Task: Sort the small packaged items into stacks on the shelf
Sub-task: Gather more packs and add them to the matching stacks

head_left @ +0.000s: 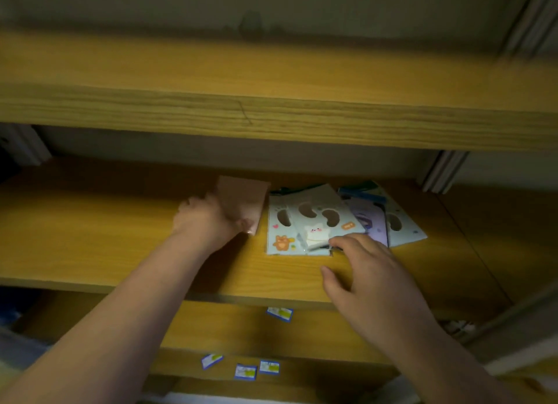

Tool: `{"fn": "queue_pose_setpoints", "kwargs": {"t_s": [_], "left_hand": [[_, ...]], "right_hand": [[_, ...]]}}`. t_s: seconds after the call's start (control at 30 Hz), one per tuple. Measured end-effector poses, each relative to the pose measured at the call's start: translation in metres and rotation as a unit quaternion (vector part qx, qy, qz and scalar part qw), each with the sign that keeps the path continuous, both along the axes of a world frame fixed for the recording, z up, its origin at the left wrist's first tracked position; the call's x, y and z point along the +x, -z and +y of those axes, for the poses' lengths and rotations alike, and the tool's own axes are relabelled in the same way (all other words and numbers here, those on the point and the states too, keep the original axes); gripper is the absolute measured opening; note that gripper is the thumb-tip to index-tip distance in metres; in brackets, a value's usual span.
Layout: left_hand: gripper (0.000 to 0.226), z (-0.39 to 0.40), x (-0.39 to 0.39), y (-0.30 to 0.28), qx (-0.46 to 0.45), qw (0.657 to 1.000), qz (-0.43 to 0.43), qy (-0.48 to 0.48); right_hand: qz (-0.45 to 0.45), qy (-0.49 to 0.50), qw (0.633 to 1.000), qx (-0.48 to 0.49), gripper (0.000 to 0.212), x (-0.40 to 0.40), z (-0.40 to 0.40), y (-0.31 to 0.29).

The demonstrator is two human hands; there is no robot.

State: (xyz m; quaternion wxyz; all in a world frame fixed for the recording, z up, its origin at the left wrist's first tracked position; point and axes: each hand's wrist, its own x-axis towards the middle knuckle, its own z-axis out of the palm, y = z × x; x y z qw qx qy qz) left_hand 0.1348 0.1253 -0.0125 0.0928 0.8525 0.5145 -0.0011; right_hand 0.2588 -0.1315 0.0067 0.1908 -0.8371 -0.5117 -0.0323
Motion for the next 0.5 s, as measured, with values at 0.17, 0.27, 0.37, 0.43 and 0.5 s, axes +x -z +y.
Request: {"fn": "queue_pose_setpoints", "kwargs": {"t_s": [0.17, 0.27, 0.37, 0.43, 0.5], "left_hand": [[0.101, 0.012, -0.023, -0.005, -0.031, 0.996, -0.084, -0.011], [0.082, 0.014, -0.044, 0.000, -0.147, 0.946, -0.281, -0.064], [0.041, 0.007, -0.058, 0.005, -0.236, 0.867, -0.432, -0.079], [0.027, 0.001, -0.062, 0.004, -0.278, 0.829, -0.478, -0.080], [0.026, -0.005, -0.067, 0.002, -0.307, 0.793, -0.520, -0.084]], "right_hand": [[-0.007, 0.035, 0.999, 0.014, 0.046, 0.002, 0.003, 0.004], [-0.001, 0.088, 0.996, 0.010, 0.048, 0.014, 0.009, 0.007], [0.001, 0.146, 0.989, -0.022, 0.057, 0.033, 0.021, 0.005], [0.010, 0.172, 0.984, -0.035, 0.069, 0.044, 0.035, 0.002], [0.012, 0.184, 0.979, -0.089, 0.085, 0.050, 0.050, 0.001]]}}
